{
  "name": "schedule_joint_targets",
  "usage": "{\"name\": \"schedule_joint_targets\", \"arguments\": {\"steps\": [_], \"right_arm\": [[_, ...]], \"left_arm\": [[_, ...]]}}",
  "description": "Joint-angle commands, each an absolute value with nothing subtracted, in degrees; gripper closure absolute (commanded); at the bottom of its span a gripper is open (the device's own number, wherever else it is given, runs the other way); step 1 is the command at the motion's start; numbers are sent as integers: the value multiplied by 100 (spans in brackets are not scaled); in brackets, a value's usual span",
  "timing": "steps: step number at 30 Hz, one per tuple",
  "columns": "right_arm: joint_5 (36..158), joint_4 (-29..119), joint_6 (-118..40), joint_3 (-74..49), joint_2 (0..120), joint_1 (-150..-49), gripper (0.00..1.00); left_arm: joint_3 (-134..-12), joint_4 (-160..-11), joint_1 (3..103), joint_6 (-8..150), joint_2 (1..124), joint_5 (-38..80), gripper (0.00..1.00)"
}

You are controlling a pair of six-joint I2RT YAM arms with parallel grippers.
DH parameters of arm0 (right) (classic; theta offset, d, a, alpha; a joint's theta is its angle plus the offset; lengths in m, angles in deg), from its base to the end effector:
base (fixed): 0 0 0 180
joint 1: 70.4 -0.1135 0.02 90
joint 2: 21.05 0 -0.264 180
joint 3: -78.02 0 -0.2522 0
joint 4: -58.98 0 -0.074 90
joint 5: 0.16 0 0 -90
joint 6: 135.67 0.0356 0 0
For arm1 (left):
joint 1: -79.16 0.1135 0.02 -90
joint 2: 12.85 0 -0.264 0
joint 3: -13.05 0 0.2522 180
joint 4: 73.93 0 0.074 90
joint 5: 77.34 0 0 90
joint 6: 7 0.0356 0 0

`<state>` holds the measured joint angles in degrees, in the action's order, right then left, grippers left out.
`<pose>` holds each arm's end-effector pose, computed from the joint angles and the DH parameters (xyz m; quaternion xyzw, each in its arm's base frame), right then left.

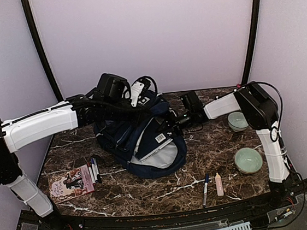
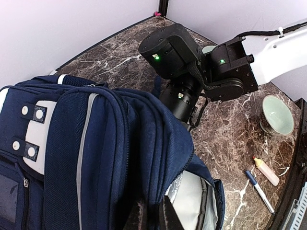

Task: Pack the student bag
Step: Place the book in the largest pocket of the bag.

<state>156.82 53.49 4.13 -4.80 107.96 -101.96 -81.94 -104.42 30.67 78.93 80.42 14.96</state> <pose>0.3837 0.2741 0.1323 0.1233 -0.7768 -0.6162 0.0417 0.2529 -0.2879 0.3319 0.3347 0.7927 -0.2409 0.4489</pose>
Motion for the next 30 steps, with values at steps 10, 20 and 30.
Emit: {"name": "schedule_joint_targets", "arguments": {"steps": [10, 20, 30], "right_arm": [[14310, 3197, -1673, 156, 10293, -10187, 44], [13537, 2676, -2347, -590, 9027, -10193, 0], [11899, 1615, -3799, -897, 7578, -10185, 0]], "left_arm": [[-8043, -9970, 3050, 7920, 7407, 1393, 100], [-7953, -9945, 3051, 7889, 7432, 1338, 100], [-7743, -9770, 3050, 7887, 7360, 1217, 100]]}}
